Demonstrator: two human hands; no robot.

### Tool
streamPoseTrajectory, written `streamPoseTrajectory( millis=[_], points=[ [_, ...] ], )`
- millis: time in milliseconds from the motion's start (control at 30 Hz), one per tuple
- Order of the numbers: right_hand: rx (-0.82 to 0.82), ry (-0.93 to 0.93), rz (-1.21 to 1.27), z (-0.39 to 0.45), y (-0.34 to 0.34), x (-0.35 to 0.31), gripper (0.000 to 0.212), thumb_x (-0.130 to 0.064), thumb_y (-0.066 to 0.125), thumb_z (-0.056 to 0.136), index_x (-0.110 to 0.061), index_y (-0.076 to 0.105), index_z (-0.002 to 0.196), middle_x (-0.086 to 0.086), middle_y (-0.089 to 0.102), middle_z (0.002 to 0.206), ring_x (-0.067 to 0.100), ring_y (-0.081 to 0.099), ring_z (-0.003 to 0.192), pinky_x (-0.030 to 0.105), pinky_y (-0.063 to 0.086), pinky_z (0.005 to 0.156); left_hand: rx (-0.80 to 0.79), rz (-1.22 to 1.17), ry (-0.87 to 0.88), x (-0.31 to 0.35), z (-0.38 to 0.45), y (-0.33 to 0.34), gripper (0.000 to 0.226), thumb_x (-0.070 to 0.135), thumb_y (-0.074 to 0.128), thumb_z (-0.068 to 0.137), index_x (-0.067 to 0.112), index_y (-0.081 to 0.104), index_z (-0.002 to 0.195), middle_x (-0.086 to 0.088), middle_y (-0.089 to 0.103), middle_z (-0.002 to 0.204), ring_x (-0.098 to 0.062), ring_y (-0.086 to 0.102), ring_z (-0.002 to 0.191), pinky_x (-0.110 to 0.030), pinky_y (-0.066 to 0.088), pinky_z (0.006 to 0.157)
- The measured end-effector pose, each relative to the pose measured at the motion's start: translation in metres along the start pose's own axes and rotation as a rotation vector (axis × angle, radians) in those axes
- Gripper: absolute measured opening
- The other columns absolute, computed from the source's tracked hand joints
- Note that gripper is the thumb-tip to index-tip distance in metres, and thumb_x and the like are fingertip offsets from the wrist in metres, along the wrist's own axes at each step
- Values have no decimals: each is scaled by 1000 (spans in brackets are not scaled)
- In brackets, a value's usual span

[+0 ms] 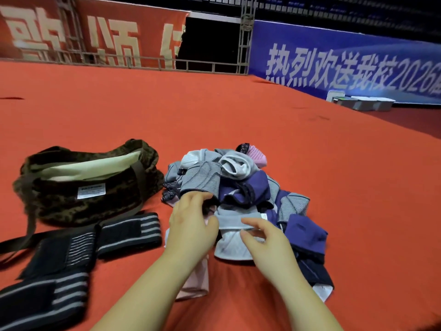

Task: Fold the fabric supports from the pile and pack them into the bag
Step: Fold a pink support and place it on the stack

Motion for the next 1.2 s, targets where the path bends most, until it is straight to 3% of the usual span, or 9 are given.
streamPoseTrajectory(
  millis=[133,267,467,633,733,833,1033,1133,1200],
  points=[
    [-2,-70,-38,19,6,-20,25,-15,65,85,-32,63,102,-11,66,107,4,60,95,19,46,85,53,200,83,2,19,-2,57,25,50,71,15,57,126,-14,45,139,-34,39,130,-44,30,106],
    [13,-234,-147,40,19,-51,24,-15,65,84,-25,66,106,-9,65,108,11,58,104,29,44,94,-160,324,-28,-15,43,8,61,31,51,90,26,28,147,-6,14,157,-24,14,143,-39,15,115],
    [114,-470,-473,91,41,-91,30,-26,65,81,-17,68,109,7,63,119,30,51,117,45,35,103,-320,248,-42,-24,47,34,51,30,50,93,21,37,141,-2,41,142,-28,36,129,-42,30,105],
    [29,-302,-741,138,51,-77,51,-44,59,86,-25,52,133,11,39,145,30,27,138,45,21,113,-370,243,-74,-36,40,45,53,27,48,93,24,35,144,-2,27,154,-23,27,139,-41,21,112],
    [-49,-203,-867,143,55,-50,53,-49,54,87,-28,49,135,6,42,145,28,31,136,49,29,108,-400,249,-80,-41,39,48,54,27,48,94,26,33,145,0,20,157,-20,22,142,-42,17,114],
    [-41,-164,-798,131,53,-37,47,-41,58,87,-26,51,132,5,52,136,31,40,128,50,42,95,-445,265,-80,-44,40,49,53,29,48,94,29,35,145,2,20,157,-18,20,143,-43,15,114],
    [5,-157,-795,113,48,-29,48,-34,61,86,-26,51,132,8,55,131,34,42,124,48,44,93,-490,313,-63,-45,35,51,53,25,47,93,29,35,144,2,17,158,-18,18,143,-44,12,115],
    [-36,-135,-834,110,51,-29,56,-33,59,86,-27,41,139,6,48,138,32,37,130,51,33,104,-473,243,-27,-44,36,39,48,21,47,93,28,43,140,0,34,152,-20,30,139,-39,21,113],
    [29,-139,-826,104,53,-36,58,-29,60,84,-22,41,139,10,48,137,34,36,129,54,25,107,-346,135,-55,-49,35,17,41,17,46,93,25,55,131,-1,52,139,-21,45,129,-32,31,108]
  ],
)
Point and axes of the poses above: each hand's wrist, its own z-axis towards the middle knuckle, its own y-axis out of the palm, x = y × z, the point moved 5 cm from there along z, towards the middle knuckle
